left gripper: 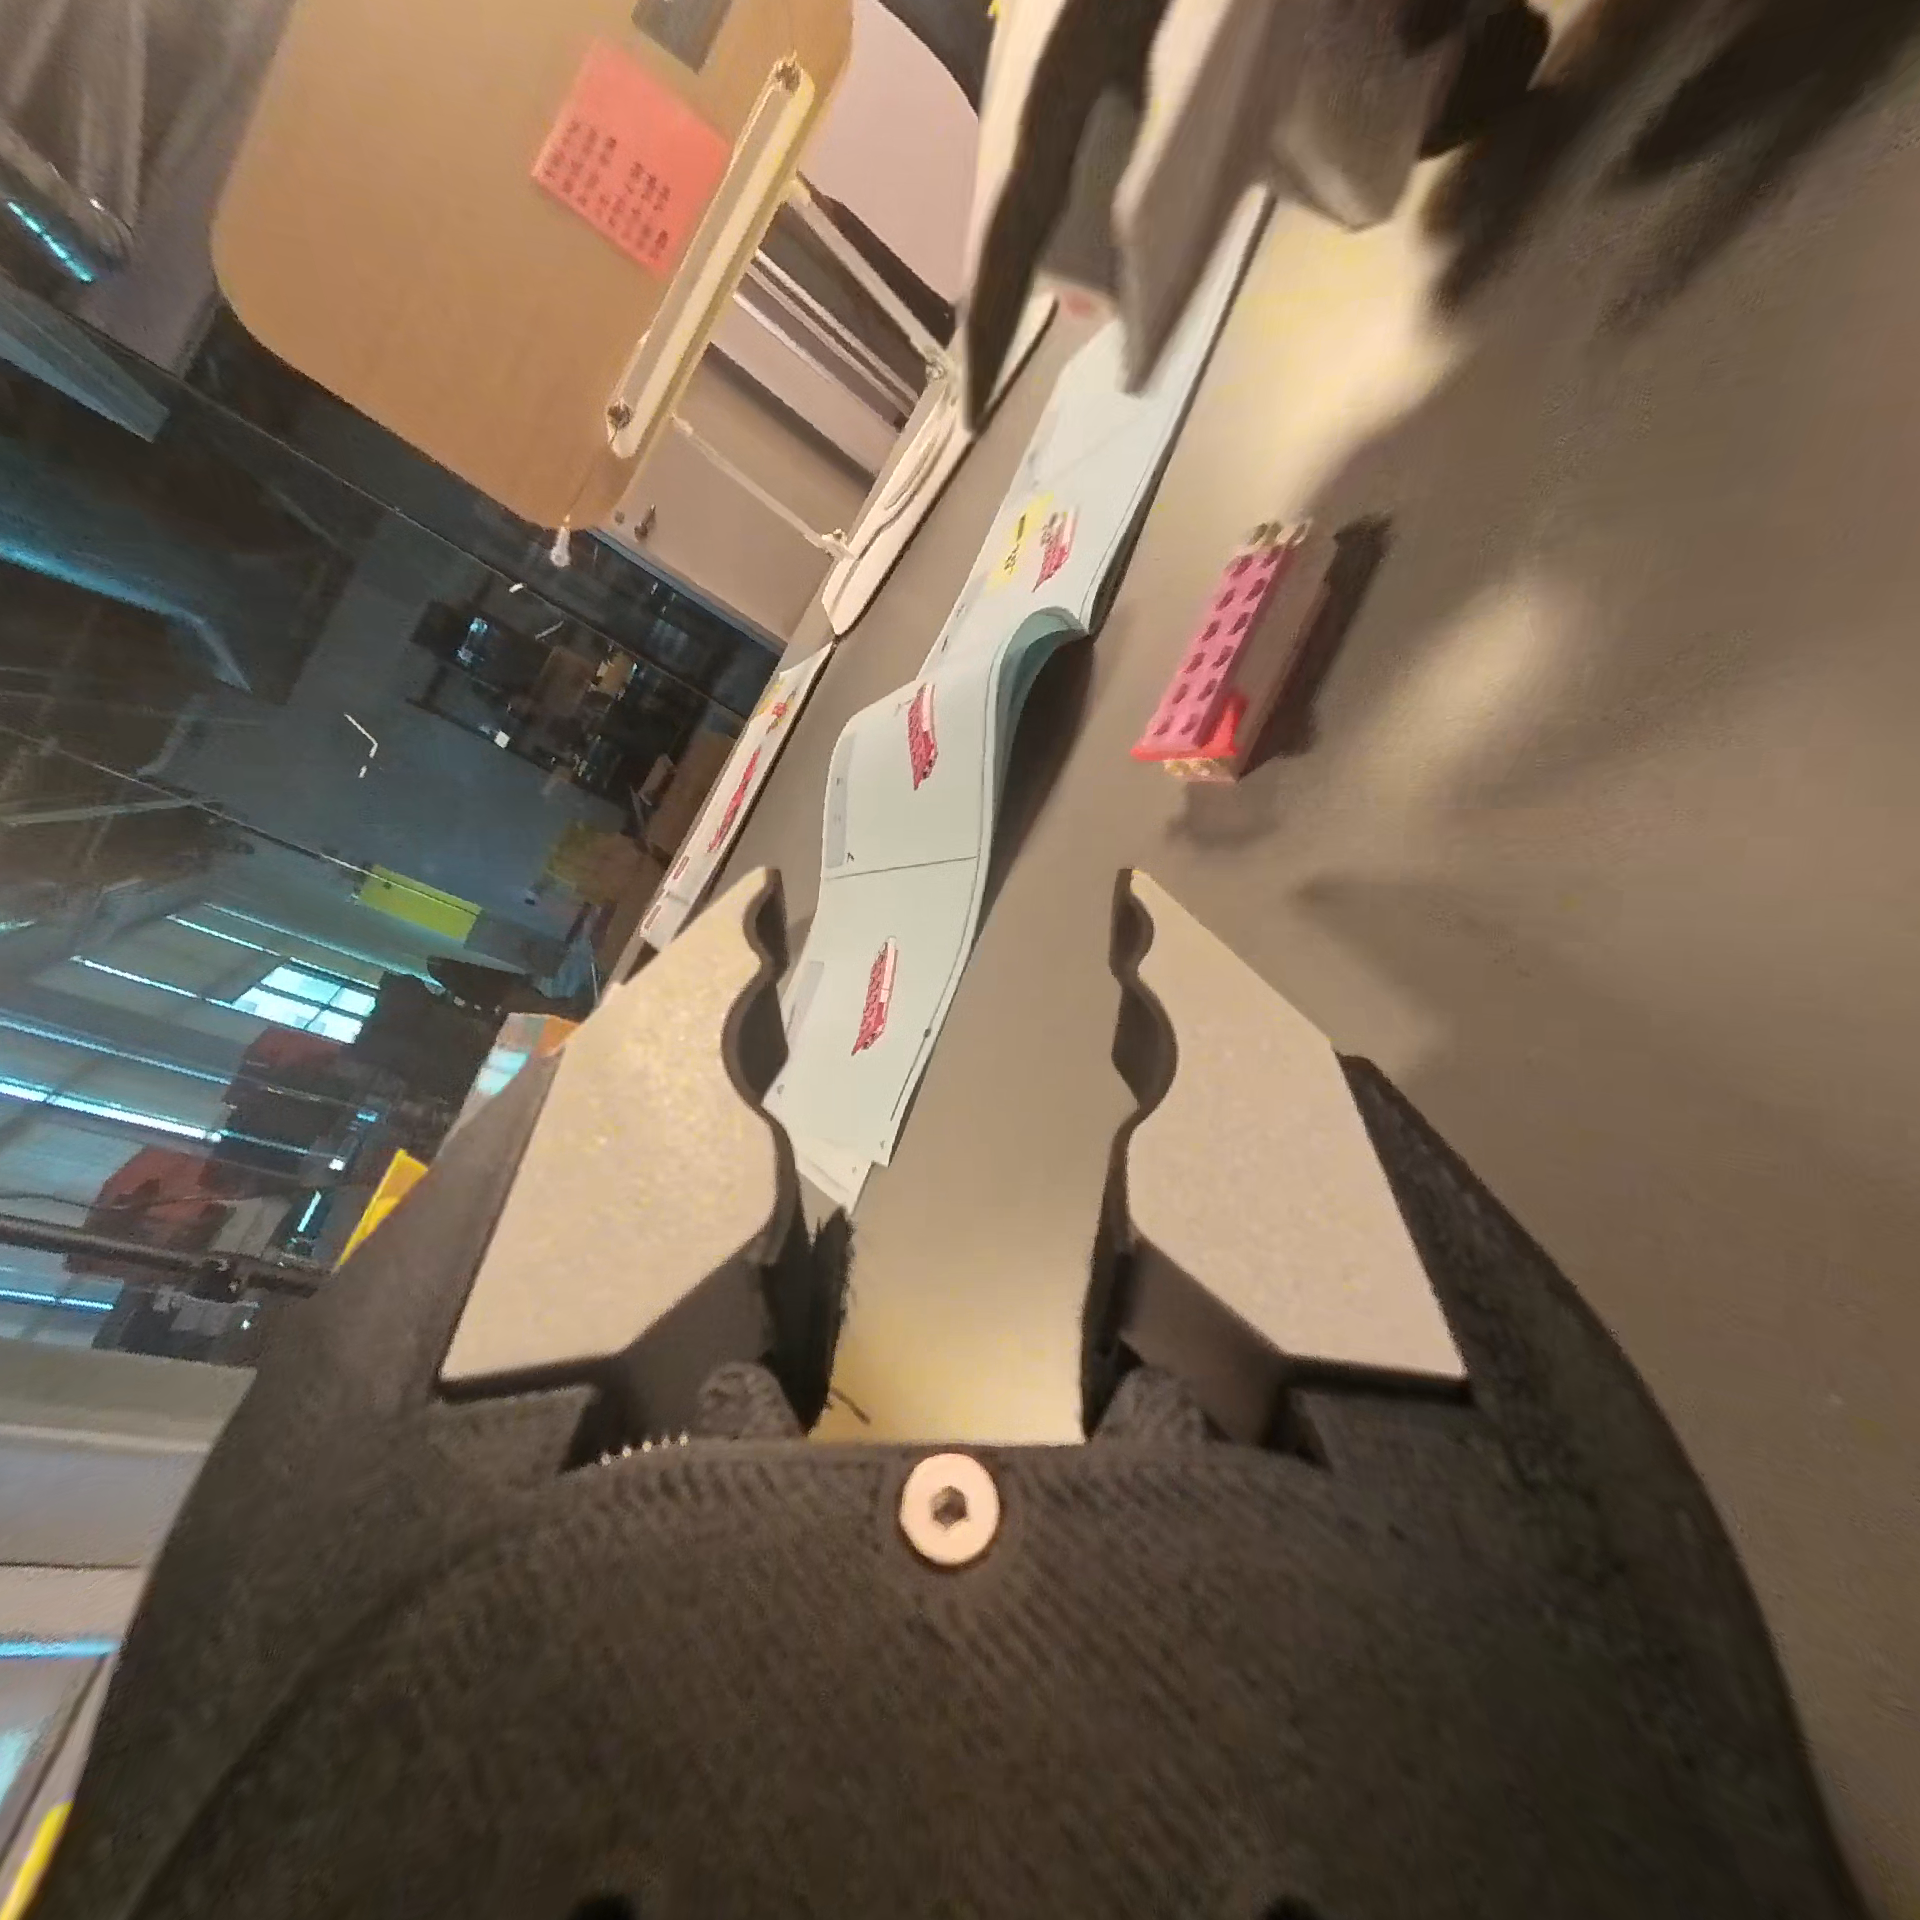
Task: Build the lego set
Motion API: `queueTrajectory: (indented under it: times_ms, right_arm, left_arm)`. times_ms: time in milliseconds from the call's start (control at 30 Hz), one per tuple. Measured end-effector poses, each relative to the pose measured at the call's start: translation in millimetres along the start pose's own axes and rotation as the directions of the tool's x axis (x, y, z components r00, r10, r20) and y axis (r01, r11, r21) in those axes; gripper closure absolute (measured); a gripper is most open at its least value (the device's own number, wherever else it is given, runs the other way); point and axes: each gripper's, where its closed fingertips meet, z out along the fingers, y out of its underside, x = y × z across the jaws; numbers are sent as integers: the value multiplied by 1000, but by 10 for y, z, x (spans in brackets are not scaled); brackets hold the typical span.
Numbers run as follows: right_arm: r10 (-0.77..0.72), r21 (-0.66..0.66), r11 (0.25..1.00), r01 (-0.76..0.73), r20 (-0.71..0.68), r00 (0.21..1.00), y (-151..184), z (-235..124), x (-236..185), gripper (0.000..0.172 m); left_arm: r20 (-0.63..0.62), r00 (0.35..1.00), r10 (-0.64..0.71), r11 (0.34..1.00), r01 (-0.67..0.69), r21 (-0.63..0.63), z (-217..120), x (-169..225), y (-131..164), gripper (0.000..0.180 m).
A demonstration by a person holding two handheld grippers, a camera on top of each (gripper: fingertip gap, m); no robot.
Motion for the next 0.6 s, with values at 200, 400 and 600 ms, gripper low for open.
queueTrajectory:
  times_ms: [200, 400, 600]
  right_arm:
    - [-37, 255, 947, 193, -511, 859, -340, -522, 704, 141]
    - [-87, 192, 945, 266, -636, 767, -338, -644, 820, 153]
    - [-108, 158, 946, 281, -666, 738, -317, -672, 857, 158]
  left_arm:
    - [13, 998, -57, 998, 57, -3, 1, -69, 25, 122]
    - [70, 964, -255, 960, 244, 134, -105, -301, -165, 155]
    - [55, 862, -503, 829, 464, 312, -679, -832, -701, 156]
